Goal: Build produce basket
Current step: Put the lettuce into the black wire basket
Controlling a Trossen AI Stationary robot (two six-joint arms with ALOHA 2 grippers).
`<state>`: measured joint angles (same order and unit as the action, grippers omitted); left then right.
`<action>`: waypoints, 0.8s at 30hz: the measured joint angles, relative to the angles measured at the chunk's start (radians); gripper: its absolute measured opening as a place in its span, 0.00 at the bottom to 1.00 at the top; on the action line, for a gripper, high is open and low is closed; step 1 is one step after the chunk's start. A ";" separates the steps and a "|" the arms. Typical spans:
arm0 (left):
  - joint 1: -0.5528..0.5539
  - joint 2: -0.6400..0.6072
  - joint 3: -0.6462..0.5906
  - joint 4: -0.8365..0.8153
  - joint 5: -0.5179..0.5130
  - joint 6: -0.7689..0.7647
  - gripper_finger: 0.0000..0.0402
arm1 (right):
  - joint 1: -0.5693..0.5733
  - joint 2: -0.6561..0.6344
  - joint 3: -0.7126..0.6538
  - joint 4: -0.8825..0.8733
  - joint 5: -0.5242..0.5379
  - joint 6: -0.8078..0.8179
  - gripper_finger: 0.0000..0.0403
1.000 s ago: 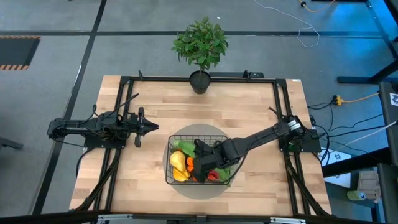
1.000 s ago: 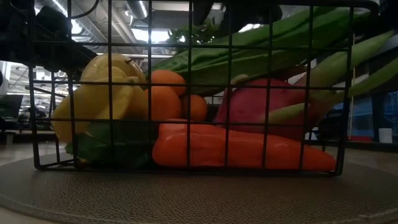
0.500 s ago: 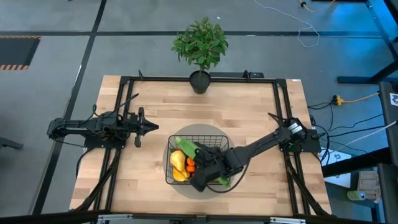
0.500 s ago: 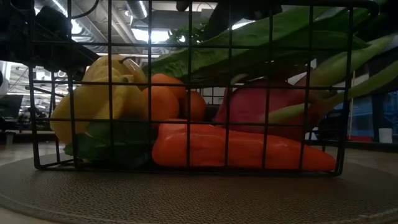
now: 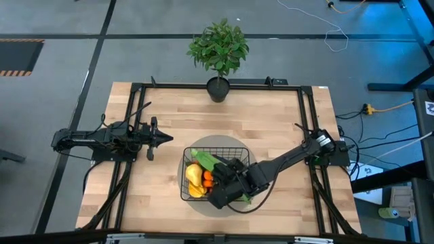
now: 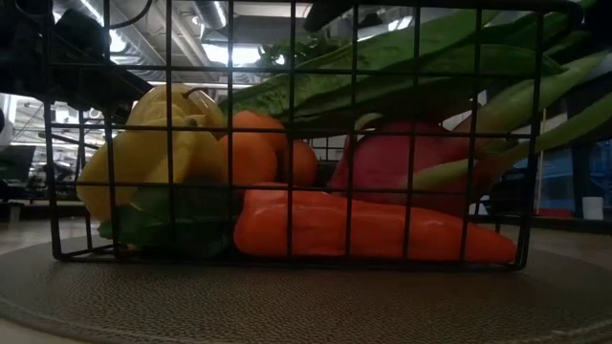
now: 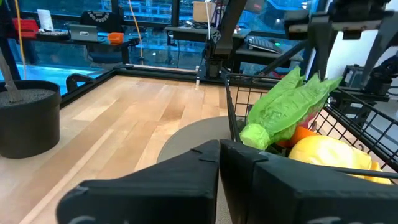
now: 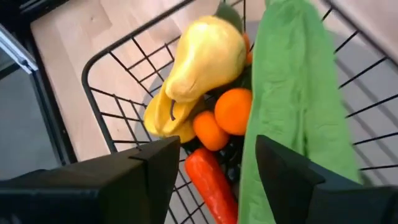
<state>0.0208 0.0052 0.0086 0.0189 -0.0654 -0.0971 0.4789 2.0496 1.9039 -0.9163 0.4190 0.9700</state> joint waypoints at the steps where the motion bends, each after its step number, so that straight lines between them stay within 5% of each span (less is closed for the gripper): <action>1: 0.000 0.000 0.000 0.000 0.000 0.000 0.00 | 0.003 0.000 0.011 -0.014 0.015 -0.006 0.49; 11: 0.000 0.000 0.000 0.000 0.000 0.000 0.03 | 0.006 -0.001 0.037 -0.209 0.146 0.105 0.49; 17: 0.000 0.000 0.000 0.000 0.000 0.000 0.05 | -0.034 0.001 0.022 -0.194 0.323 0.087 0.49; 24: 0.000 0.000 0.000 0.000 0.000 0.000 0.08 | -0.075 0.053 0.021 -0.189 0.297 0.019 0.47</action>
<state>0.0208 0.0051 0.0086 0.0189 -0.0654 -0.0971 0.4039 2.1022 1.9251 -1.1058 0.7157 0.9891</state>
